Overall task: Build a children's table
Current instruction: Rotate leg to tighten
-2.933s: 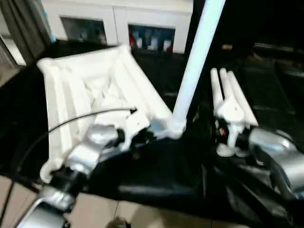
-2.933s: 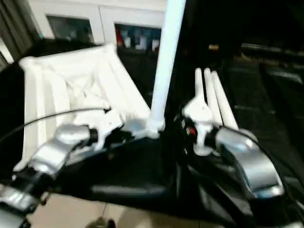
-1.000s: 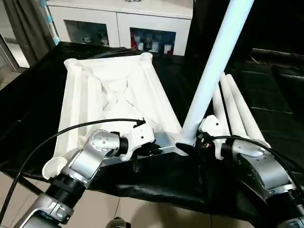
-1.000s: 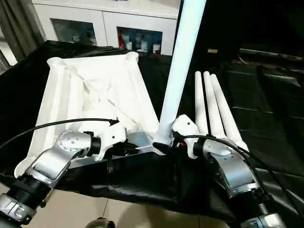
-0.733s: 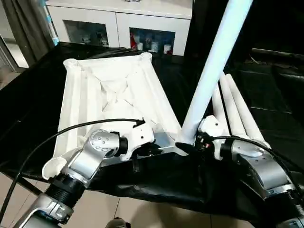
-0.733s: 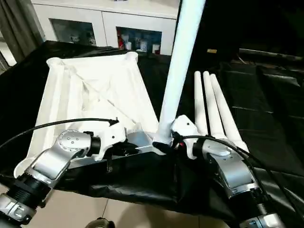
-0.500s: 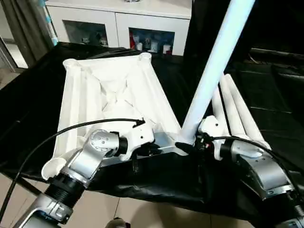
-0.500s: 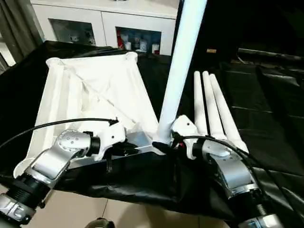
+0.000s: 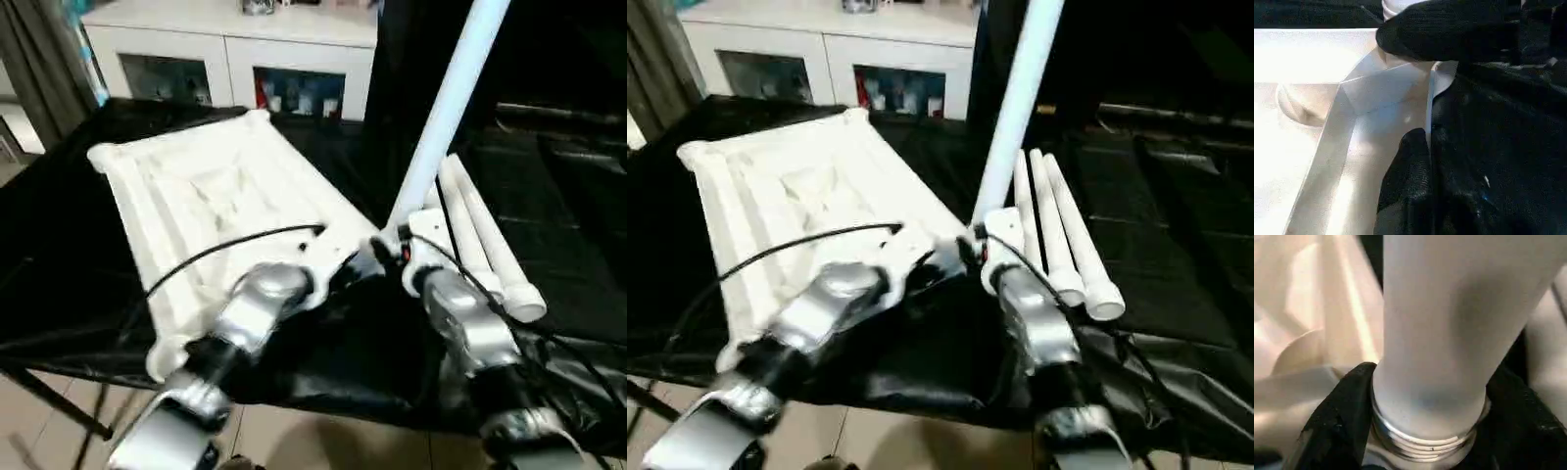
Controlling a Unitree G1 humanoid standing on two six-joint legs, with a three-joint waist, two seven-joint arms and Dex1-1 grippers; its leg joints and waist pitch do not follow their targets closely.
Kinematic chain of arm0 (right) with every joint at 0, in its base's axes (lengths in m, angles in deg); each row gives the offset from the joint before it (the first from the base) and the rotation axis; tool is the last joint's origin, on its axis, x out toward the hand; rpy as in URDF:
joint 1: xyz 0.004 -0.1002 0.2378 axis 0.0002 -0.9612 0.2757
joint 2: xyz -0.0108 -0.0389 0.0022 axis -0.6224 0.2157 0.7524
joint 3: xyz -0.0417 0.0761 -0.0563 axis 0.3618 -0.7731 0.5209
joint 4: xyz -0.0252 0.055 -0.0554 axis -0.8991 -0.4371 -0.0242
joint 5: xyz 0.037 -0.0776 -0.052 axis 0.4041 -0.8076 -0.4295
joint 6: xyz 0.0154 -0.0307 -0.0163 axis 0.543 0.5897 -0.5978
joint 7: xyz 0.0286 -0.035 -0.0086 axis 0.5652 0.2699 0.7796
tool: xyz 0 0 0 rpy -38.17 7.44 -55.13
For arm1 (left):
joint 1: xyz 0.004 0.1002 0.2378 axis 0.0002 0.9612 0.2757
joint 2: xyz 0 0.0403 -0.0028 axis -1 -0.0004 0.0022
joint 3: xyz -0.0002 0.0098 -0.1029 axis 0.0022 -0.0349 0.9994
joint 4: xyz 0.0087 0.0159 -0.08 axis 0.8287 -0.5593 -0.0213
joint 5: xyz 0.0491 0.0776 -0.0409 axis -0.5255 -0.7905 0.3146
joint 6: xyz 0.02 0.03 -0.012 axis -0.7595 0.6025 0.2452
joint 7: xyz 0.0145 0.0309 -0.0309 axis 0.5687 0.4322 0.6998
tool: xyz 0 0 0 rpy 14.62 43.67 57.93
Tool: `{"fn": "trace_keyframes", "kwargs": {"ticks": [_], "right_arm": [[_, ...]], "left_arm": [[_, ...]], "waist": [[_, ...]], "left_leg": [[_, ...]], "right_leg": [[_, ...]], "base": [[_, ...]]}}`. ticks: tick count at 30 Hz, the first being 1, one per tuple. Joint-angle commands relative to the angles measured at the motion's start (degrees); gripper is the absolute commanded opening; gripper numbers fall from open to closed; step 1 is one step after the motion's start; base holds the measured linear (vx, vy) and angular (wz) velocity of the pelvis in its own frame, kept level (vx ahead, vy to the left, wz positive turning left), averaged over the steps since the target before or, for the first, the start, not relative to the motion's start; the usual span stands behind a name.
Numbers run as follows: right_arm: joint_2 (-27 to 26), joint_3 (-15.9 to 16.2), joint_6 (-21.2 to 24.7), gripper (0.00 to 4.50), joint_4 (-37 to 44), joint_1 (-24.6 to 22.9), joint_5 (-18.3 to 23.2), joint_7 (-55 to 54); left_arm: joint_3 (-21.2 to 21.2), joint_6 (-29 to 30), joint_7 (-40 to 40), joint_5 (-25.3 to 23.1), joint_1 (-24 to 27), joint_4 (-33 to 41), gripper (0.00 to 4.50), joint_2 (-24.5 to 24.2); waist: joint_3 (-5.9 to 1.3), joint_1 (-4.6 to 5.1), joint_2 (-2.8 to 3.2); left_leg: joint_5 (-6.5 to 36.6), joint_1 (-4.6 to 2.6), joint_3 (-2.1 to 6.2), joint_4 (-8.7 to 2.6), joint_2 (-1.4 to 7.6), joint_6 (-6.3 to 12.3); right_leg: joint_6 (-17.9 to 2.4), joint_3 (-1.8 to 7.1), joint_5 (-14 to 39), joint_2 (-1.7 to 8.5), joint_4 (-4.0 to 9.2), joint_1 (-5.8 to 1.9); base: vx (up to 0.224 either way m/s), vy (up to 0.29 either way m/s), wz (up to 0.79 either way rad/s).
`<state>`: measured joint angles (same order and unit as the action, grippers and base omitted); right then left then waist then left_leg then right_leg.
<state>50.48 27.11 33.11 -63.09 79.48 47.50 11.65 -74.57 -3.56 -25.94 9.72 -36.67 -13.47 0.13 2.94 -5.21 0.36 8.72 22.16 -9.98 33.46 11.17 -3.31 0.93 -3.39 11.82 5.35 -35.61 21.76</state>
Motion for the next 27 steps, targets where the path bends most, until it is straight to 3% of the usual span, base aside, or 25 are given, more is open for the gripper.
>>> {"fn": "trace_keyframes", "kwargs": {"ticks": [1, 3, 5, 8, 9, 16, 20, 23, 27], "right_arm": [[-2.9, 0.4, 0.4, 2.76, -3.8, -0.6, 1.6, -1.5], [-4.0, 0.9, -0.5, 2.76, -4.7, 0.0, 0.7, -2.1], [-4.7, 0.7, -0.9, 3.31, -4.6, 0.2, 0.5, -1.7], [-4.4, 0.8, -1.2, 3.48, -2.6, -0.2, 0.7, 0.3], [-3.3, 1.0, -1.8, 3.73, -0.8, -0.5, 0.6, 1.6], [1.7, 3.1, -1.0, 3.84, 7.8, -3.7, 1.6, 9.3], [8.0, 5.0, 0.6, 3.84, 15.6, -7.8, 2.5, 17.3], [12.9, 6.0, 1.2, 3.84, 20.9, -10.4, 3.2, 24.2], [19.4, 7.6, 2.0, 3.84, 26.6, -12.7, 5.0, 33.6]], "left_arm": [[2.6, -0.8, 6.7, -0.4, -1.3, -3.5, 0.00, 1.3], [2.2, -1.5, 7.5, -1.0, -1.9, -4.5, 0.00, 2.3], [2.0, -1.9, 7.6, -1.4, -2.1, -4.7, 0.00, 2.8], [1.7, -2.0, 6.6, -1.6, -1.6, -3.3, 0.00, 2.1], [1.1, -2.7, 4.9, -1.8, -0.9, -1.6, 0.00, 0.8], [-0.7, -6.1, -1.7, -1.6, 1.9, 3.4, 0.00, -3.7], [-1.4, -6.8, -8.6, -0.4, 4.7, 7.7, 0.00, -8.1], [-1.5, -8.3, -14.3, 1.5, 6.7, 10.8, 0.00, -11.6], [-1.9, -10.2, -21.4, 3.9, 8.4, 14.3, 0.00, -16.1]], "waist": [[-3.20, 0.19, -0.16], [-3.23, 0.33, -0.16], [-3.32, 0.16, -0.17], [-3.32, 0.36, 0.05], [-3.35, 0.50, -0.26], [-3.49, 0.30, -0.36], [-3.38, -0.12, -0.08], [-3.14, 0.03, 0.29], [-3.00, -0.09, 0.31]], "left_leg": [[21.2, -1.47, 0.86, -4.68, 1.51, -2.81], [20.2, -1.18, 0.84, -4.71, 1.42, -2.51], [19.2, -1.25, 0.72, -4.73, 1.45, -1.70], [19.3, -0.93, 0.87, -4.96, 1.45, -1.25], [18.7, -0.62, 0.99, -5.04, 1.43, -1.14], [14.3, -0.63, 0.51, -4.51, 1.43, 0.99], [12.0, -0.66, 0.47, -4.45, 1.68, 1.79], [14.4, -0.78, 0.44, -4.67, 1.68, 1.31], [16.0, -0.92, 0.48, -4.79, 1.88, 1.40]], "right_leg": [[-8.1, 2.14, 16.9, 2.76, 5.74, -0.98], [-8.4, 2.15, 15.3, 2.71, 5.55, -1.13], [-8.8, 2.13, 13.4, 2.70, 5.57, -1.27], [-8.7, 2.06, 13.4, 2.72, 5.55, -1.50], [-8.5, 1.96, 13.5, 2.79, 5.51, -1.82], [-9.4, 2.29, 8.9, 2.69, 5.35, -1.70], [-10.7, 2.26, 4.6, 2.44, 4.83, -1.73], [-11.2, 2.31, 6.3, 2.42, 4.93, -1.50], [-11.1, 2.47, 7.1, 2.47, 5.00, -1.56]], "base": [[0.000, 0.000, 0.00], [0.000, 0.000, 0.00], [0.000, 0.000, 0.00], [0.000, 0.000, 0.00], [0.000, 0.000, 0.00], [0.000, 0.000, 0.00], [0.000, 0.000, 0.00], [0.000, 0.000, 0.00], [0.000, 0.000, 0.00]]}}
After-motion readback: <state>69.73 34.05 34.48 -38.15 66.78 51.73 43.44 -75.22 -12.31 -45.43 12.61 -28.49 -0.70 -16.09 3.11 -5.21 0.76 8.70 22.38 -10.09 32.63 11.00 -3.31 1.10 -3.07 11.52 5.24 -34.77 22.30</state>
